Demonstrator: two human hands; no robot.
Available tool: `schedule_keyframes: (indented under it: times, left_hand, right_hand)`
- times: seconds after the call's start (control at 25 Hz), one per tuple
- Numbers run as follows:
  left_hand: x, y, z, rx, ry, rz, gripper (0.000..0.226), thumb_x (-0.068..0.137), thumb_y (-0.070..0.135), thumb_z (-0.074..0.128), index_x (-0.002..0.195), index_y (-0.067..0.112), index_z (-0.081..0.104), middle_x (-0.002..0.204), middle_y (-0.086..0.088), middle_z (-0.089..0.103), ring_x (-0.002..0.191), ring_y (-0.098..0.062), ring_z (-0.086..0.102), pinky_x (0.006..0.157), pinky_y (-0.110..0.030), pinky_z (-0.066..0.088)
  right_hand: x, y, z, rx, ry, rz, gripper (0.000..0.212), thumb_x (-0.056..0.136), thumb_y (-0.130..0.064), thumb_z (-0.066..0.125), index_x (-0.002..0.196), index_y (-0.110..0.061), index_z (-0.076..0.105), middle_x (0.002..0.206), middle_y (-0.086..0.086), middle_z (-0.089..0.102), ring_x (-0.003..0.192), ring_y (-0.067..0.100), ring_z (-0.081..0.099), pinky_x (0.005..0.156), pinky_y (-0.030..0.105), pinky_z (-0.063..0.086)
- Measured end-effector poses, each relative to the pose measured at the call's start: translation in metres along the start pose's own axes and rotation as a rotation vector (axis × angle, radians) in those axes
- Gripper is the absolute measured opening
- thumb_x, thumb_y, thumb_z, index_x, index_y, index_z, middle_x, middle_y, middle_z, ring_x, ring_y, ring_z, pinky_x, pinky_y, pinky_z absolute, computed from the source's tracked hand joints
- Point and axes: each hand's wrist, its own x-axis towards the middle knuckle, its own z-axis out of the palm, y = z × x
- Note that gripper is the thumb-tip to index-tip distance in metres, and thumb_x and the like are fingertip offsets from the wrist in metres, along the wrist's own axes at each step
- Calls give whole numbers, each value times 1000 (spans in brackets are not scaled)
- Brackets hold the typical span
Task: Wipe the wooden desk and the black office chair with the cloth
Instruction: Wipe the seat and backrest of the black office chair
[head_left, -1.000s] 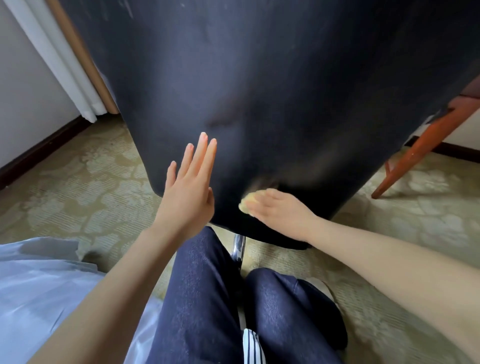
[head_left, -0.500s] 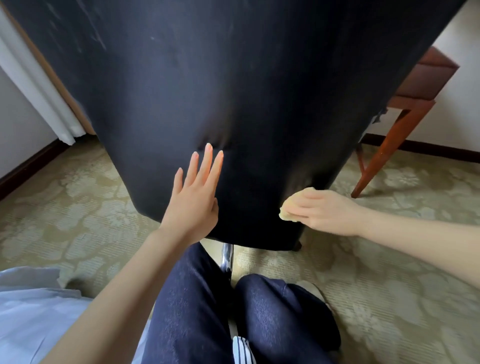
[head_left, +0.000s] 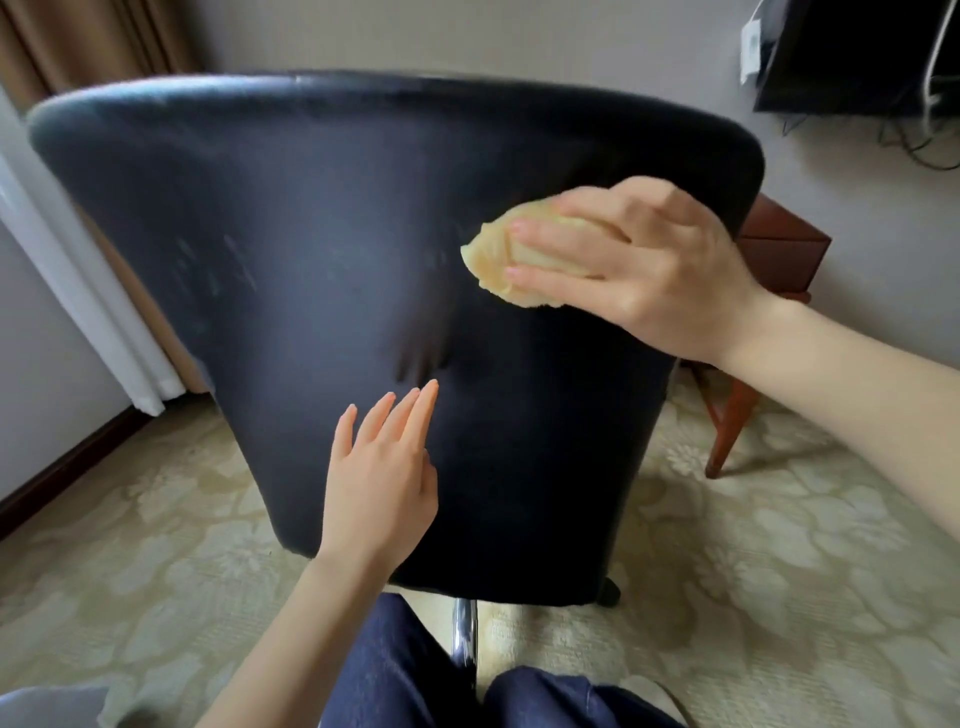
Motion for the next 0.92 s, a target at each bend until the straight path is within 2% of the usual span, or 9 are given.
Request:
schedule_keyframes:
  times: [0.08, 0.2, 0.36, 0.48, 0.56, 0.64, 0.72, 0.8, 0.92]
  left_hand:
    - [7, 3, -10, -31, 97, 28, 69, 72, -1, 67, 138, 8, 47, 139, -12, 51, 127, -33, 49, 106, -52, 33]
    - [14, 5, -22, -37, 142, 71, 76, 72, -1, 66, 143, 9, 39, 151, -16, 32, 137, -36, 35, 107, -54, 31]
    - [13, -2, -21, -5, 57, 64, 84, 80, 4, 60, 151, 17, 19, 158, -9, 7, 145, -33, 12, 113, -50, 17]
    - [10, -9, -12, 2, -13, 31, 87, 86, 10, 53, 151, 25, -2, 156, -2, -14, 146, -29, -4, 115, -46, 5]
    - [6, -13, -8, -5, -41, 0, 89, 89, 13, 49, 147, 29, -16, 153, 2, -23, 146, -28, -11, 116, -46, 1]
    - [3, -16, -4, -11, -58, -26, 91, 91, 16, 47, 141, 33, -27, 150, 4, -31, 145, -27, -17, 116, -45, -1]
    - [1, -22, -4, -9, -64, -58, 92, 92, 19, 44, 137, 35, -35, 147, 5, -37, 143, -26, -23, 116, -45, -2]
    - [2, -29, -6, -11, -58, -92, 92, 92, 20, 43, 134, 35, -37, 147, 5, -38, 140, -24, -28, 116, -45, -2]
    - [6, -39, -10, -19, -49, -130, 92, 93, 22, 41, 132, 35, -41, 151, 3, -35, 141, -26, -28, 116, -45, -3]
  right_hand:
    - [8, 5, 0, -79, 85, 86, 30, 89, -9, 67, 113, -26, 70, 117, -4, 66, 100, 18, 65, 80, 31, 50]
    - [-6, -11, 9, -114, 184, 305, 36, 89, -3, 65, 118, -24, 67, 124, -2, 62, 107, 20, 52, 82, 34, 45]
    - [-52, -63, 32, 75, 101, 440, 39, 85, 3, 67, 116, -20, 68, 129, -3, 51, 109, 25, 50, 76, 40, 49]
    - [-84, -95, 46, 228, -53, 381, 42, 80, 0, 73, 116, -21, 69, 127, -3, 60, 111, 24, 52, 84, 34, 44]
    - [-97, -109, 51, 293, -125, 293, 41, 83, -1, 66, 119, -21, 67, 123, -1, 63, 113, 22, 52, 90, 32, 39]
    - [-100, -116, 56, 353, -215, 112, 40, 86, -5, 60, 124, -19, 60, 121, 1, 64, 112, 22, 54, 89, 30, 41]
    - [-90, -115, 58, 353, -293, -106, 36, 83, -7, 66, 117, -16, 59, 111, 1, 65, 99, 21, 60, 80, 28, 48]
    - [-70, -106, 57, 308, -280, -222, 27, 84, -6, 64, 109, -15, 59, 102, -1, 66, 88, 18, 62, 72, 26, 51]
    - [-24, -82, 52, 235, -139, -159, 28, 90, -2, 51, 116, -12, 55, 106, 2, 69, 90, 20, 63, 73, 28, 50]
